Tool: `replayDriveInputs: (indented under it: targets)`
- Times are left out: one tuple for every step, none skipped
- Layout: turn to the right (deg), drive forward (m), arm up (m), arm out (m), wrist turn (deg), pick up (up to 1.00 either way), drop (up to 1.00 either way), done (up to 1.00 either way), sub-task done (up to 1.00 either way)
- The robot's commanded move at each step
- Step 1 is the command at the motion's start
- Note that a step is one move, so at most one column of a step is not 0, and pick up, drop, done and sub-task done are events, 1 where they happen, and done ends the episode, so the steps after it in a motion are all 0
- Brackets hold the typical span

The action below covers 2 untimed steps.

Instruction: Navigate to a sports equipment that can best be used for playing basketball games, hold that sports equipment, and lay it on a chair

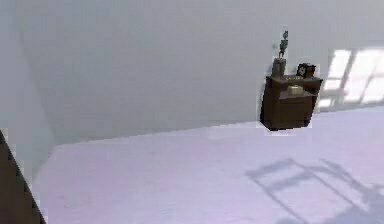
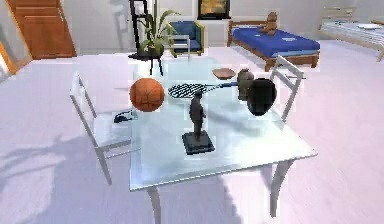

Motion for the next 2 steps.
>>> replayDriveInputs:
  targets:
    - [45.0, 0.0, 0.0, 0.0, 0.0, 0.0, 0.0, 0.0, 0.0]
    - [45.0, 0.0, 0.0, 0.0, 0.0, 0.0, 0.0, 0.0, 0.0]
